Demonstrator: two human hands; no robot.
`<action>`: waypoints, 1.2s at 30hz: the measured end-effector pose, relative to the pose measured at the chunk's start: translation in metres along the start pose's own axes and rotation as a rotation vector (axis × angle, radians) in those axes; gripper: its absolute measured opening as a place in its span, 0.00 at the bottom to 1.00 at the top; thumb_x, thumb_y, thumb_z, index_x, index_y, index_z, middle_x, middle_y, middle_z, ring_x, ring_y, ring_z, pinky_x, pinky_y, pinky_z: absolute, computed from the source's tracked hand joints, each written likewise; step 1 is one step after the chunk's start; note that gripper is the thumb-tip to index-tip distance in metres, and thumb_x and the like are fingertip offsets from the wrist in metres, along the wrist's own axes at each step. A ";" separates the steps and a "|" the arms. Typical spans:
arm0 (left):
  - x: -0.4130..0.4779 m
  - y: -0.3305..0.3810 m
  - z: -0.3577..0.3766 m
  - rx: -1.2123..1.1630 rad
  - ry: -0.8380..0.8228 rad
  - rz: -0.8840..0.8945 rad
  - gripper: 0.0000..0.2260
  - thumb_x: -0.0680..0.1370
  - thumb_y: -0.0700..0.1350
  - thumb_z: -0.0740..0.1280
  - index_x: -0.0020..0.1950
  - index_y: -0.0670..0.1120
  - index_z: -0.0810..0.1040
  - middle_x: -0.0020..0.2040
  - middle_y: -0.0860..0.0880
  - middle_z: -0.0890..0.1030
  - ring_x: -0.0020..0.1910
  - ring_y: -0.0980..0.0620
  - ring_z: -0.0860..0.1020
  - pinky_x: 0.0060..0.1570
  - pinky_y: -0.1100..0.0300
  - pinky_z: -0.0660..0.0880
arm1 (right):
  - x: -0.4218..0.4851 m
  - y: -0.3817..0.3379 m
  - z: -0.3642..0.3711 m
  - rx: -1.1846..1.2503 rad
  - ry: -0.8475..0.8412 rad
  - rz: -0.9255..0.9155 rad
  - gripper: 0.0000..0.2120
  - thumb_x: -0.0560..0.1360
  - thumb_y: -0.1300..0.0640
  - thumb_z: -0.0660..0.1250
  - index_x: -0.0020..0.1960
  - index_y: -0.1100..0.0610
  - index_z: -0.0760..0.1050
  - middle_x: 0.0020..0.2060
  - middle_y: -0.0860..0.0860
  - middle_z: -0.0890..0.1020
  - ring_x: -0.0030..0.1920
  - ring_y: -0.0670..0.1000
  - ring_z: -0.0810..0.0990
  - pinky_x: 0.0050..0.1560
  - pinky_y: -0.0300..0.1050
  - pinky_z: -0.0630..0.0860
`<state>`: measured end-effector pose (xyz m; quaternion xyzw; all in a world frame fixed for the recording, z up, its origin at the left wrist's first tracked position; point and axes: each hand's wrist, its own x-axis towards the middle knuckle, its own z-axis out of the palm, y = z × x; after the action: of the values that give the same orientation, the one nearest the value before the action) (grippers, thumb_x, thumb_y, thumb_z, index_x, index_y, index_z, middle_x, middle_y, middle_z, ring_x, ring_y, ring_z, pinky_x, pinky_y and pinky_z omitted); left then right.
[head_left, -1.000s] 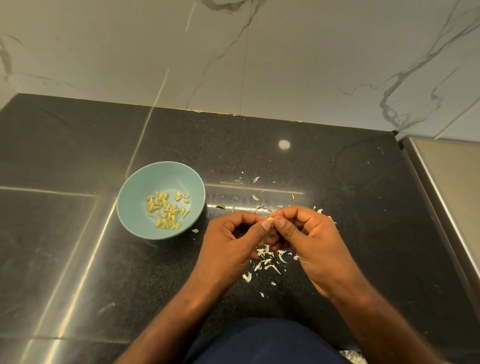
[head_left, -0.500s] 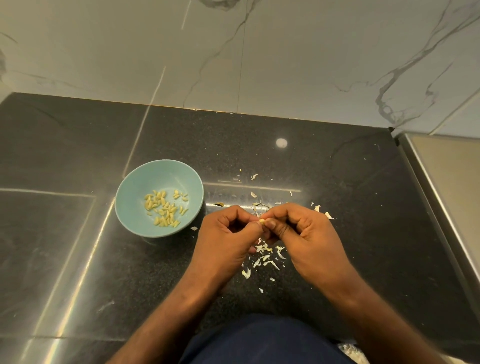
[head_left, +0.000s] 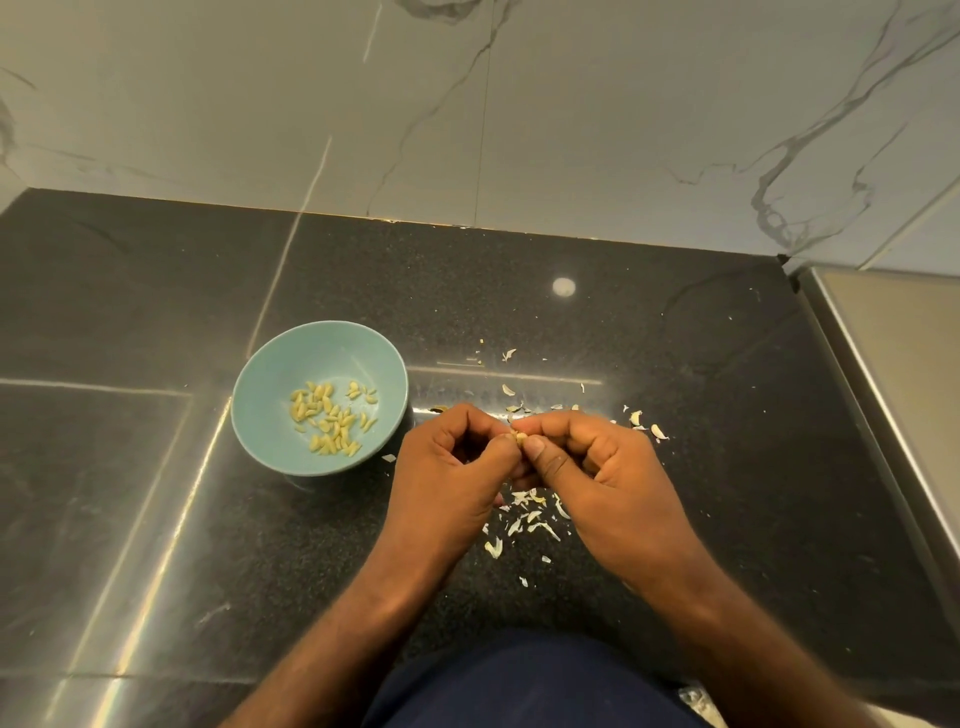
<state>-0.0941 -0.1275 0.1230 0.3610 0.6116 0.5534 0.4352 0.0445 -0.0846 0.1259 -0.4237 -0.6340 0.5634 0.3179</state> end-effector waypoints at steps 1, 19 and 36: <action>0.000 -0.001 -0.001 0.006 0.002 0.008 0.06 0.75 0.37 0.71 0.38 0.44 0.80 0.31 0.49 0.80 0.30 0.56 0.75 0.30 0.64 0.74 | 0.000 0.000 0.000 -0.003 -0.008 -0.003 0.09 0.79 0.65 0.67 0.54 0.54 0.83 0.42 0.51 0.87 0.45 0.51 0.86 0.50 0.48 0.83; 0.004 -0.013 0.000 0.125 -0.057 -0.003 0.03 0.78 0.43 0.71 0.48 0.51 0.82 0.42 0.56 0.84 0.42 0.59 0.81 0.41 0.61 0.80 | 0.001 0.006 -0.008 0.378 0.085 0.150 0.08 0.79 0.65 0.64 0.56 0.62 0.78 0.38 0.55 0.83 0.38 0.52 0.82 0.40 0.43 0.79; 0.001 -0.014 0.000 0.098 -0.054 0.207 0.08 0.75 0.37 0.73 0.52 0.46 0.86 0.45 0.54 0.86 0.48 0.57 0.84 0.51 0.62 0.80 | 0.001 0.001 -0.008 0.113 0.135 0.119 0.04 0.77 0.64 0.69 0.49 0.60 0.83 0.38 0.55 0.86 0.40 0.53 0.86 0.42 0.47 0.82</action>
<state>-0.0938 -0.1282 0.1089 0.4577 0.5854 0.5551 0.3738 0.0510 -0.0802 0.1256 -0.4793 -0.5519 0.5862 0.3493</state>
